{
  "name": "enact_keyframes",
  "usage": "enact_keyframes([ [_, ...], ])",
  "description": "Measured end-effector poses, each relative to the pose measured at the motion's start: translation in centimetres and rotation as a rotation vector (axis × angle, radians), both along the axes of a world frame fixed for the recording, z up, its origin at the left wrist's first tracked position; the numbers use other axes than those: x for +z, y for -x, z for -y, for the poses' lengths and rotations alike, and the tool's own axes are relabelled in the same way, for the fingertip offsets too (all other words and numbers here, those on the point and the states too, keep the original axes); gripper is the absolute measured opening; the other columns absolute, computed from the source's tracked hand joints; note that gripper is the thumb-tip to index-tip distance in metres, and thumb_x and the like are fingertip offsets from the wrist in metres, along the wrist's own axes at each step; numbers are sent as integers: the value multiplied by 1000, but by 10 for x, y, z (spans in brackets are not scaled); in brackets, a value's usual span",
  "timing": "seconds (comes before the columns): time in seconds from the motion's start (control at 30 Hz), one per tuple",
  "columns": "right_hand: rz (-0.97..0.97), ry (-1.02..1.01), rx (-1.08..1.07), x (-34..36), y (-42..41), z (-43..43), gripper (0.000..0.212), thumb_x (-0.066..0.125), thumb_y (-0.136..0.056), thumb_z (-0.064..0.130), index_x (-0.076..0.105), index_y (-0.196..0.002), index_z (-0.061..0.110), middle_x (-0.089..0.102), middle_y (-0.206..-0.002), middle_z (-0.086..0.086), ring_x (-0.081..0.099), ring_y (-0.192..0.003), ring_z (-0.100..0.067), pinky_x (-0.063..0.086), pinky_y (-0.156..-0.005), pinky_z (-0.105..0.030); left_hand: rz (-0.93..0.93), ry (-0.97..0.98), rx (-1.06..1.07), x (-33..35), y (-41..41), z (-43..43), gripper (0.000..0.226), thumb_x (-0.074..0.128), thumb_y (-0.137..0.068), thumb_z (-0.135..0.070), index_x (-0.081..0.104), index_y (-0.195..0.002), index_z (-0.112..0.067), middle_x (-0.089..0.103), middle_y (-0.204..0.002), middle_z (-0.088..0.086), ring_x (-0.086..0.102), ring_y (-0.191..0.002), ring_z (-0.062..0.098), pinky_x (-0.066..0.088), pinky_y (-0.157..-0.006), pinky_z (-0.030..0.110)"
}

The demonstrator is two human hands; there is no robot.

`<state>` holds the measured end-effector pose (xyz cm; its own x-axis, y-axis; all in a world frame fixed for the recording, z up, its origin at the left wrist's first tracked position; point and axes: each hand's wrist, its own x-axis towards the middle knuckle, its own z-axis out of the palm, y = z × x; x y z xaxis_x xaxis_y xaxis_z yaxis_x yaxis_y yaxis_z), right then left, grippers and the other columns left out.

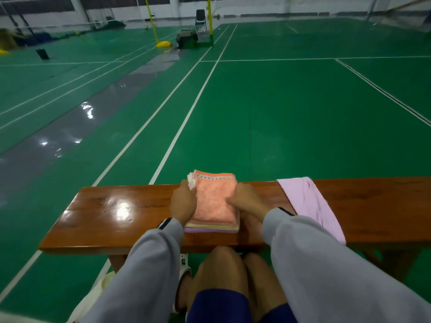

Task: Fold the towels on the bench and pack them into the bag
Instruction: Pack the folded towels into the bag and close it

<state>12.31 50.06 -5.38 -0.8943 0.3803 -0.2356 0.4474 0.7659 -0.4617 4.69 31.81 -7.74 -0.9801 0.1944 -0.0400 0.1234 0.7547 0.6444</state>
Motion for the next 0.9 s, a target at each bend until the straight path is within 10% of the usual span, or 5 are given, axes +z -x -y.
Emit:
enact_keyframes([
  [0.13, -140, -406, 118, 5, -5, 4, 42, 58, -89, 16, 50, -129, 6, 57, -124, -13, 55, -112, -32, 49, -93, -41, -37, 176, 44, -4, -7, -1, 40, 56, -96, -31, 47, -129, -10, 58, -129, 15, 57, -112, 32, 49, -94, 45],
  [0.33, -145, -384, 246, -31, 16, 30, 51, 38, -103, 30, 34, -151, 11, 24, -162, -22, 17, -151, -40, 12, -123, -56, -355, 156, -347, -23, 12, -15, 43, 49, -97, -20, 59, -139, -29, 48, -153, 7, 39, -145, 29, 28, -120, 55],
  [0.53, -162, -321, 222, -72, 22, 24, 71, 8, -102, 54, 2, -163, 19, -3, -170, -12, -8, -156, -33, -2, -125, -55, -231, 392, -286, -59, 2, -13, 64, 0, -99, -58, 3, -161, -43, -4, -170, -5, -9, -157, 23, 3, -125, 51],
  [0.9, -146, -339, 224, -80, 28, 23, 66, 13, -105, 50, -1, -163, 21, -3, -170, -9, -9, -156, -31, 2, -125, -56, -198, 424, -267, -57, 5, -23, 66, -5, -97, -61, -3, -160, -44, -5, -171, -2, -10, -157, 27, 9, -125, 56],
])
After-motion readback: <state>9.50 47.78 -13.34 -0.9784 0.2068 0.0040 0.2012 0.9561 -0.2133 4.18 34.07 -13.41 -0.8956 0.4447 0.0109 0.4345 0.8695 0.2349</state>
